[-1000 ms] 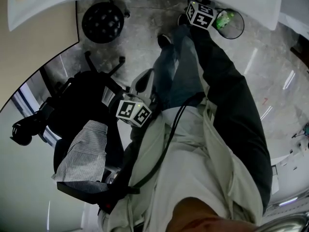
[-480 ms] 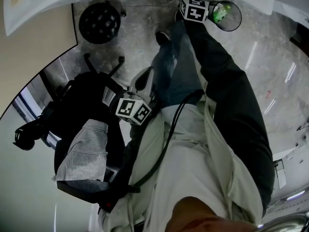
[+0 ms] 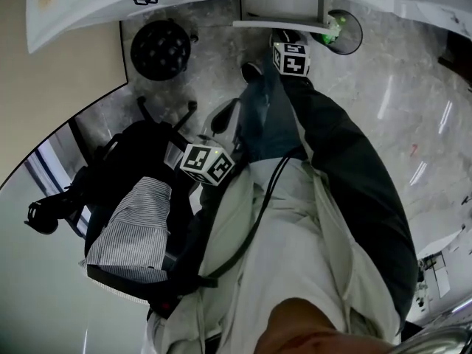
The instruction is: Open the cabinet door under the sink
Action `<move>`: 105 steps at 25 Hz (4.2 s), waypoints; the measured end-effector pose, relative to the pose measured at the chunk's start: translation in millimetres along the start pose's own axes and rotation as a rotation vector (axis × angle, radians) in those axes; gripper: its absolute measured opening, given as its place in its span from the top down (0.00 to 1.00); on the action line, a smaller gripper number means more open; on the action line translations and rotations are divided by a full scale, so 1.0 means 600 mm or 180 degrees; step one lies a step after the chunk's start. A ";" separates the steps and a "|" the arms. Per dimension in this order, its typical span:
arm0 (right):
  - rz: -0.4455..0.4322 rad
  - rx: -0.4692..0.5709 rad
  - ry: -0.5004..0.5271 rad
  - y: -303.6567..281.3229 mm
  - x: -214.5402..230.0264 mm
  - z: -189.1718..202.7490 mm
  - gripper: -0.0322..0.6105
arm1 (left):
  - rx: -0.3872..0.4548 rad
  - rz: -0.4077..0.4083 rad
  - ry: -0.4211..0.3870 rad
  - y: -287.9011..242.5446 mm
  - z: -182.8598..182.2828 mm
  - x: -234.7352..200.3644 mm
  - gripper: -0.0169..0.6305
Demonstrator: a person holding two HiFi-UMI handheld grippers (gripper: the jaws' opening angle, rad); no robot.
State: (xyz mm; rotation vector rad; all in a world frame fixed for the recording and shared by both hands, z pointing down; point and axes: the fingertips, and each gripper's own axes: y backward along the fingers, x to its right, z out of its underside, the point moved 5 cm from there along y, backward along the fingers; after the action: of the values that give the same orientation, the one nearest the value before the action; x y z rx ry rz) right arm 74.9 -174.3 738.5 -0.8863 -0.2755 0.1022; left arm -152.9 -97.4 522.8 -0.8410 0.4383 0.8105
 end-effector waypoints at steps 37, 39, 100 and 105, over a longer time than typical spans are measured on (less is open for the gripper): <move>-0.1522 0.0351 -0.1062 0.477 0.198 0.143 0.74 | 0.0233 0.0268 -0.0617 0.018 0.142 0.340 0.96; -0.1564 0.0452 -0.1104 0.502 0.213 0.139 0.74 | 0.0291 0.0244 -0.0646 0.027 0.157 0.358 0.96; -0.1519 0.1117 -0.0346 0.717 -0.063 0.219 0.95 | 0.0120 0.0653 -0.0544 0.217 0.187 0.254 0.96; -0.1246 0.1231 -0.0333 0.723 -0.035 0.208 0.95 | 0.0122 0.0619 -0.0539 0.209 0.182 0.256 0.96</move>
State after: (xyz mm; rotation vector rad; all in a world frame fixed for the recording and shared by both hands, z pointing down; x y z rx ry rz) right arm 31.1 188.4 472.4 -0.4322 -0.5035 -0.1585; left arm -150.4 109.9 431.3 -0.6947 0.3878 1.0414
